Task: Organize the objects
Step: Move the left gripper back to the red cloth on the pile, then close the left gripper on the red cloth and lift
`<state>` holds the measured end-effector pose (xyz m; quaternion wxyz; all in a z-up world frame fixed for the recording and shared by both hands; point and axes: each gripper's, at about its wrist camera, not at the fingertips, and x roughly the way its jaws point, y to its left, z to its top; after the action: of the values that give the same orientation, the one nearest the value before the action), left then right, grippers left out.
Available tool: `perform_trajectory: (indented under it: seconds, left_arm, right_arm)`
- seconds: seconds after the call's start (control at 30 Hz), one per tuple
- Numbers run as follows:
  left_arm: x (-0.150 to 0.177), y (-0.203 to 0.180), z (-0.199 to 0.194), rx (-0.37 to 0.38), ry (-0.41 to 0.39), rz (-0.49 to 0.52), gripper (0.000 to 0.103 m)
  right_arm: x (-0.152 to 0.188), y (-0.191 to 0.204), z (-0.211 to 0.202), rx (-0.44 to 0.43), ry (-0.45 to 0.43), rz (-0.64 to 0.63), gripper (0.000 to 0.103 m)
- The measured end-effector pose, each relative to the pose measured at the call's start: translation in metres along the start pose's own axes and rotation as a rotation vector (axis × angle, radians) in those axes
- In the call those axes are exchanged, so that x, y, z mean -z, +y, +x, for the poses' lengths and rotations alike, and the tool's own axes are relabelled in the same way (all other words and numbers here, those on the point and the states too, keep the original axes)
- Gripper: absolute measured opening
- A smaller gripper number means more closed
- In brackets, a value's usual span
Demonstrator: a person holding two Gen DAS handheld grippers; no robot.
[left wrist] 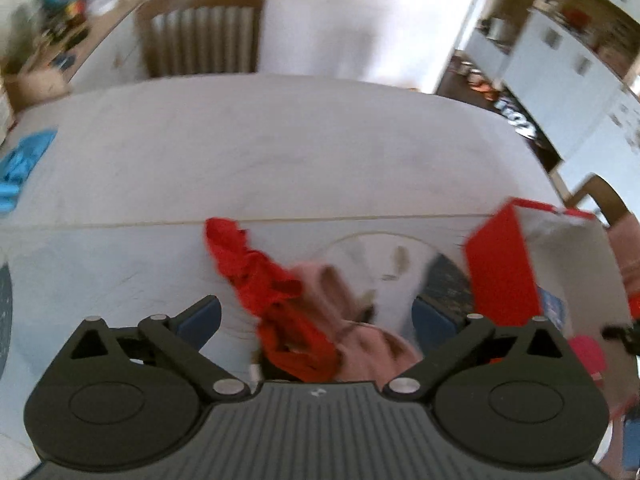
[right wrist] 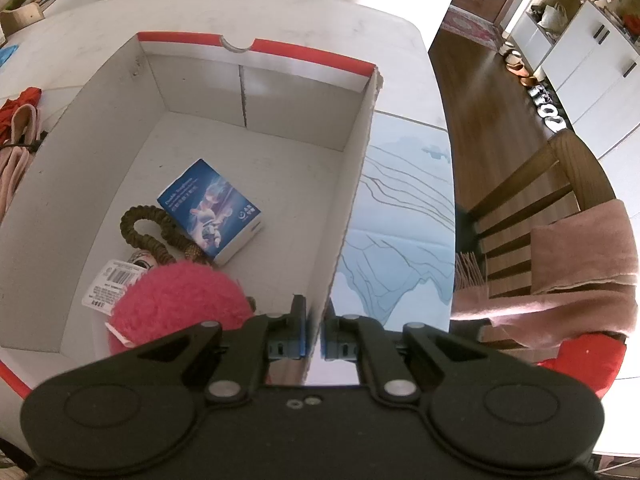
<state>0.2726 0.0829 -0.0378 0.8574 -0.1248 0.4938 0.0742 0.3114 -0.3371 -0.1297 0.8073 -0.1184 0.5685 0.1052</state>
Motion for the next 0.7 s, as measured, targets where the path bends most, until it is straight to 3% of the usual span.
perform_trajectory:
  seconds: [0.13,0.27,0.7]
  left_arm:
    - [-0.006,0.02,0.022,-0.044,0.009,-0.068,0.102]
    - [-0.011,0.031,0.044,-0.04,0.035,-0.137,0.102]
    - [-0.018,0.044,0.098,-0.158,0.115,-0.167,0.102]
  right_arm:
    - [-0.001,0.001,0.0,0.005,0.003,0.005,0.005]
    - [-0.001,0.001,0.0,0.008,0.007,0.011,0.005]
    - [-0.001,0.003,0.0,0.028,0.013,0.02,0.005]
